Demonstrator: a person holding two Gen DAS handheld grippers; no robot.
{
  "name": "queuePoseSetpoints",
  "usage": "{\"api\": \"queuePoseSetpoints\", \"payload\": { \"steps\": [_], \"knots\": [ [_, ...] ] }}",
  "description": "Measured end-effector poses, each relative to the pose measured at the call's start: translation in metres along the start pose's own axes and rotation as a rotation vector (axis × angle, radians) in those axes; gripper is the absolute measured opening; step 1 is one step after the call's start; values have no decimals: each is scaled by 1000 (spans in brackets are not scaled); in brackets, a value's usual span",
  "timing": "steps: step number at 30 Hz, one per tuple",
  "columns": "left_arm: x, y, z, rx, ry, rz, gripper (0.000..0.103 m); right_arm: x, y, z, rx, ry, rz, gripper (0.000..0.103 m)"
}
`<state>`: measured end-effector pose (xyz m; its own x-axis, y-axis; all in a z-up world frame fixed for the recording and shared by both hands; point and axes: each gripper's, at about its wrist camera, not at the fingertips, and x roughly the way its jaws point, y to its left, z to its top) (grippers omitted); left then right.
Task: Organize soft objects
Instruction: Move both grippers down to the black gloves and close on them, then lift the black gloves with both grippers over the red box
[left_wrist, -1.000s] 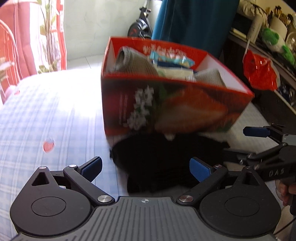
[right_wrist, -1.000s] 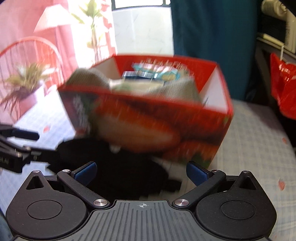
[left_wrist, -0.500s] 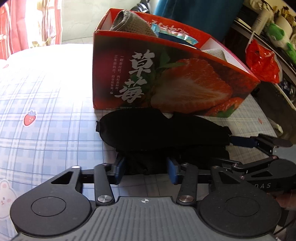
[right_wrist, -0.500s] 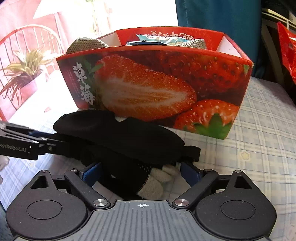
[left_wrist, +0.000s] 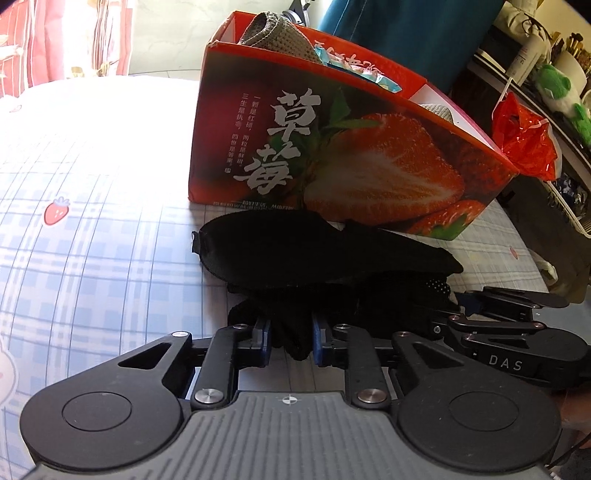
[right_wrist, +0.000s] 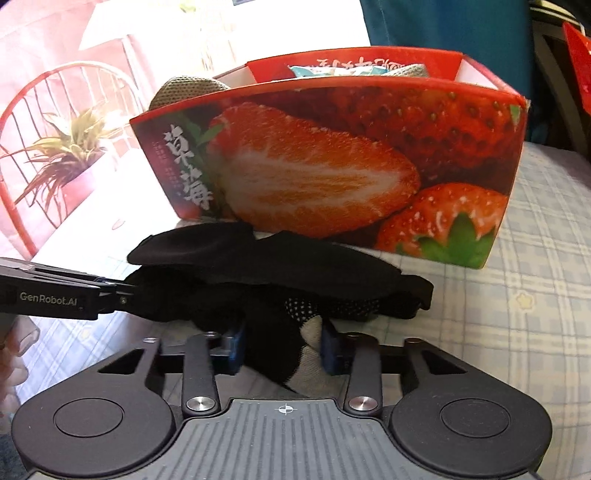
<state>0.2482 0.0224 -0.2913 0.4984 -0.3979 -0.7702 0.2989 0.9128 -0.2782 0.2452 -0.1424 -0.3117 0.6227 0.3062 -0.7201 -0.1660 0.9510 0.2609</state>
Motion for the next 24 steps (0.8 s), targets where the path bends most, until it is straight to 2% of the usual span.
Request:
{"api": "queuePoseSetpoints", "payload": {
  "steps": [13, 19, 24],
  "knots": [
    [-23, -5, -32, -10, 9, -1, 21, -22, 5, -24, 41, 29, 60, 26],
    [-29, -6, -43, -28, 14, -7, 21, -34, 11, -43, 49, 11, 71, 26],
    [-27, -8, -47, -5, 2, 5, 22, -38, 8, -47, 54, -3, 80, 26]
  ]
}}
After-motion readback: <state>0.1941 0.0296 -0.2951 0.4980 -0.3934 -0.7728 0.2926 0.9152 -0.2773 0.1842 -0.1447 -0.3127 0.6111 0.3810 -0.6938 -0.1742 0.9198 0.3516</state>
